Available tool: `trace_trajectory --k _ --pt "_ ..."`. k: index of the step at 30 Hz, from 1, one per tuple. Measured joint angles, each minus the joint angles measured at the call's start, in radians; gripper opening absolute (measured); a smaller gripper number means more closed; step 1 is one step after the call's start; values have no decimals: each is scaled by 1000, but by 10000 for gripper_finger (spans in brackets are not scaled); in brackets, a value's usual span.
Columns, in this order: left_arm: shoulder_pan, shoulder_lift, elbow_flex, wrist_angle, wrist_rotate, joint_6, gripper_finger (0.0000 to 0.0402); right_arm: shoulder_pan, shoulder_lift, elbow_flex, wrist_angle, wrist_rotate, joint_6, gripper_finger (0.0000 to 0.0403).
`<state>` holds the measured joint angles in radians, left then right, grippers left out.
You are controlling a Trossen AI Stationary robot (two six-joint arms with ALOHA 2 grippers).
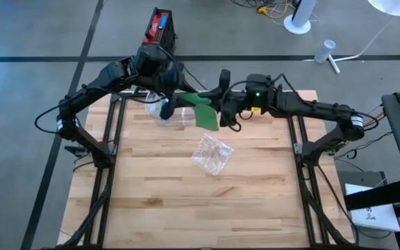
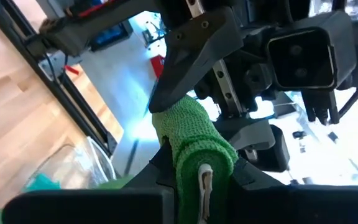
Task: Roll bandage
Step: Roll the green bandage
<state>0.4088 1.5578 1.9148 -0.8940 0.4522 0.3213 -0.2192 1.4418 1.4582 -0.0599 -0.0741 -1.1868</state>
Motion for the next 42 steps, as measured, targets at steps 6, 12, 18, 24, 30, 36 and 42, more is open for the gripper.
trace_trajectory --k 6,12,18,24,30,36,42 --pt "0 0 -10 -10 -3 25 186 6 1 -10 12 21 -26 42" --pt "0 -1 -11 -34 -5 57 137 6 3 -10 8 18 -27 42" --pt "0 -15 -12 -27 -13 43 156 6 3 -10 19 -4 -36 42" --pt "-3 -13 -13 -54 -15 92 254 5 3 -10 25 22 -29 42" --pt "-4 -7 -13 -48 -16 92 272 5 4 -10 13 24 -30 42" --pt "-4 -5 -13 -39 -75 95 154 6 4 -11 13 23 -2 42" --pt "-5 -4 -13 -37 -129 112 46 3 6 -12 16 25 305 106"
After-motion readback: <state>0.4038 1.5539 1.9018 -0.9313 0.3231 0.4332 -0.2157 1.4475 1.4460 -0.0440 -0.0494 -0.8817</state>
